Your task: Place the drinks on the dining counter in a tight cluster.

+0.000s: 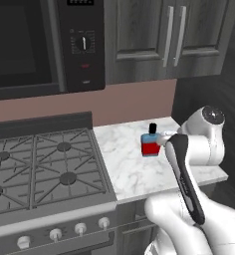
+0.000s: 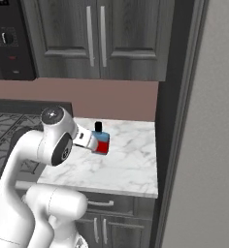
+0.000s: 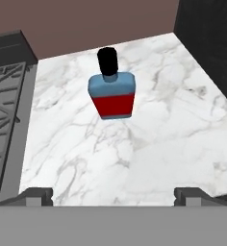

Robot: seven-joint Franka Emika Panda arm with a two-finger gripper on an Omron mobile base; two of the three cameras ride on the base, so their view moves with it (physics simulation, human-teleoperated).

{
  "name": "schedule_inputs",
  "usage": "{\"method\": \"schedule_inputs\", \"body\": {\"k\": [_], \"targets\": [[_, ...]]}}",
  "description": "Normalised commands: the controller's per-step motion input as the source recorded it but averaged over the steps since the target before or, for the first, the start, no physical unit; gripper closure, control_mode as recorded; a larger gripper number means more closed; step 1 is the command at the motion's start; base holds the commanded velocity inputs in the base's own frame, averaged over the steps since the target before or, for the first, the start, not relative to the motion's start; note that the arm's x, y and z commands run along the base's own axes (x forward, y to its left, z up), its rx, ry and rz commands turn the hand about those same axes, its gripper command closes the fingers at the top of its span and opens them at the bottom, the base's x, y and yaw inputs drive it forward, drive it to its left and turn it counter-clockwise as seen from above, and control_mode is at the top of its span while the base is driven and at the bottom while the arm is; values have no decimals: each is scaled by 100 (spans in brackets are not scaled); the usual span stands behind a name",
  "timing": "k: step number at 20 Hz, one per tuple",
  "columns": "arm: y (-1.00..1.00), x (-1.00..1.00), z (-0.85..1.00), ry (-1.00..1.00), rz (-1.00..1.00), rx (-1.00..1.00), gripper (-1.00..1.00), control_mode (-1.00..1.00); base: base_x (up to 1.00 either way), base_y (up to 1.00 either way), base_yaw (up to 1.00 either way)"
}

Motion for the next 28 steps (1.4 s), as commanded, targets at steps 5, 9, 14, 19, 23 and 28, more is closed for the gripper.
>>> {"method": "schedule_inputs", "body": {"k": [5, 9, 14, 19, 23, 28], "targets": [[-1, 36, 1, 0, 0, 0, -100, -100, 0, 0, 0], [0, 27, 5, 4, 0, -3, -100, -100, 0, 0, 0], [0, 29, 1, 2, 0, -5, -100, -100, 0, 0, 0], [0, 17, 0, 0, 0, -10, -100, -100, 0, 0, 0], [0, 15, 0, 0, 0, -10, -100, -100, 0, 0, 0], [0, 17, 0, 0, 0, -7, -100, -100, 0, 0, 0]]}}
